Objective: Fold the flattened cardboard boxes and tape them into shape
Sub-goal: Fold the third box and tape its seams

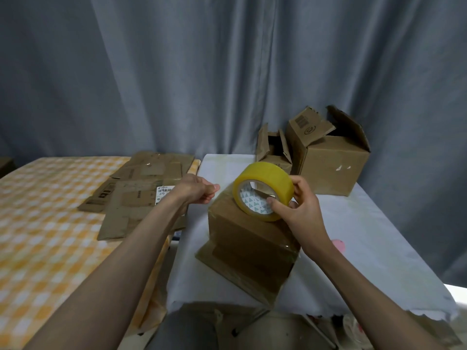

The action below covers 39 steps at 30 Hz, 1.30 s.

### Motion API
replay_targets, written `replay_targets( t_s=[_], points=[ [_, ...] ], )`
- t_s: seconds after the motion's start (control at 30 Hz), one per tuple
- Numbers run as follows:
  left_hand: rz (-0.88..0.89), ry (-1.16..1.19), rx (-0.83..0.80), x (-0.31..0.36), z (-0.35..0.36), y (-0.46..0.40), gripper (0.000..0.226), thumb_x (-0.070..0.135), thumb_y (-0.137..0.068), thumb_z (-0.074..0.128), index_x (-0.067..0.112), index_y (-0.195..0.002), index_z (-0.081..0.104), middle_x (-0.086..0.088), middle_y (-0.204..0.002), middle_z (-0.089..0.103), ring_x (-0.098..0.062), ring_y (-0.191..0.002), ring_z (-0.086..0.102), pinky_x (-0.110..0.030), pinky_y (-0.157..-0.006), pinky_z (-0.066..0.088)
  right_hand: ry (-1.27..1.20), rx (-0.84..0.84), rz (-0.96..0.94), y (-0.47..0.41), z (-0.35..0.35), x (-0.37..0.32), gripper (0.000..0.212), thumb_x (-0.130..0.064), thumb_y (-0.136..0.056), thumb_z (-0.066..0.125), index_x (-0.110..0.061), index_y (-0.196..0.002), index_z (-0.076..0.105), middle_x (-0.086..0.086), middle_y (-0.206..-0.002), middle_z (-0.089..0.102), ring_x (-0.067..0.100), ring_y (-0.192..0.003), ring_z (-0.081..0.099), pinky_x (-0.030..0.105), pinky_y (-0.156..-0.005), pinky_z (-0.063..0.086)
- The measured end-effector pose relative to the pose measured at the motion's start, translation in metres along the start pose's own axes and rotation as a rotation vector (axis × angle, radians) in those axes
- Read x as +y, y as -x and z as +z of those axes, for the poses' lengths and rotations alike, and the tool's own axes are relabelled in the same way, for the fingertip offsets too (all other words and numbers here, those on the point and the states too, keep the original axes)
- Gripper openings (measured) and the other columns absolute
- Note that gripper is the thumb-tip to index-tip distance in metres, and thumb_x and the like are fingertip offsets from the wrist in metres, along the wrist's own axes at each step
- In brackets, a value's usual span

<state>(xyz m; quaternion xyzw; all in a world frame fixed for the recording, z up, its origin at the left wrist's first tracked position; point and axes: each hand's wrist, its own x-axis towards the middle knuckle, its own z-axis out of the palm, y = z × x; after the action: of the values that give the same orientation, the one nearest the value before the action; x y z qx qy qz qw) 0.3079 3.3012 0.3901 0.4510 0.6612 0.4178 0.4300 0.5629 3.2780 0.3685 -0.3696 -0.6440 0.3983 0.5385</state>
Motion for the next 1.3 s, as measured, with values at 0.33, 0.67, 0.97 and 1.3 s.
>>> replay_targets(
  t_s=[0.33,0.67,0.97,1.3],
  points=[
    [-0.131,-0.086,-0.094,-0.011,0.004,-0.007,0.026,0.032,-0.091,0.07,0.007,-0.088,0.07,-0.01,-0.087,0.071,-0.016,-0.073,0.06,-0.022,-0.059,0.05,-0.002,-0.037,-0.022,-0.001,0.002,0.003,0.039,-0.022,-0.082,0.081,-0.03,-0.114,0.059,-0.014,-0.107,0.068,0.003,-0.098,0.068,0.019,-0.073,0.057],
    [-0.09,0.022,0.048,-0.018,0.013,-0.002,0.007,0.008,-0.085,0.074,0.009,-0.091,0.071,-0.011,-0.093,0.072,-0.019,-0.076,0.066,-0.022,-0.058,0.056,0.022,-0.049,-0.005,0.003,0.003,0.002,0.033,-0.025,-0.084,0.079,-0.033,-0.108,0.058,-0.02,-0.102,0.068,0.0,-0.095,0.068,0.019,-0.071,0.057],
    [0.187,0.022,0.127,-0.02,0.027,0.006,0.022,0.01,-0.098,0.059,0.01,-0.113,0.073,-0.005,-0.118,0.071,-0.017,-0.107,0.064,-0.027,-0.092,0.055,0.029,-0.049,0.009,0.001,0.003,0.003,0.032,-0.028,-0.084,0.078,-0.037,-0.107,0.058,-0.026,-0.102,0.068,-0.004,-0.096,0.067,0.015,-0.07,0.055],
    [0.561,-0.54,-0.089,-0.055,0.022,0.032,0.061,0.05,-0.101,0.042,0.038,-0.156,0.02,0.013,-0.159,0.029,-0.008,-0.142,0.031,-0.029,-0.115,0.027,0.089,-0.053,0.028,-0.001,0.002,0.007,0.04,-0.032,-0.077,0.083,-0.028,-0.106,0.056,-0.021,-0.101,0.068,-0.004,-0.095,0.066,0.015,-0.076,0.056]
  ],
)
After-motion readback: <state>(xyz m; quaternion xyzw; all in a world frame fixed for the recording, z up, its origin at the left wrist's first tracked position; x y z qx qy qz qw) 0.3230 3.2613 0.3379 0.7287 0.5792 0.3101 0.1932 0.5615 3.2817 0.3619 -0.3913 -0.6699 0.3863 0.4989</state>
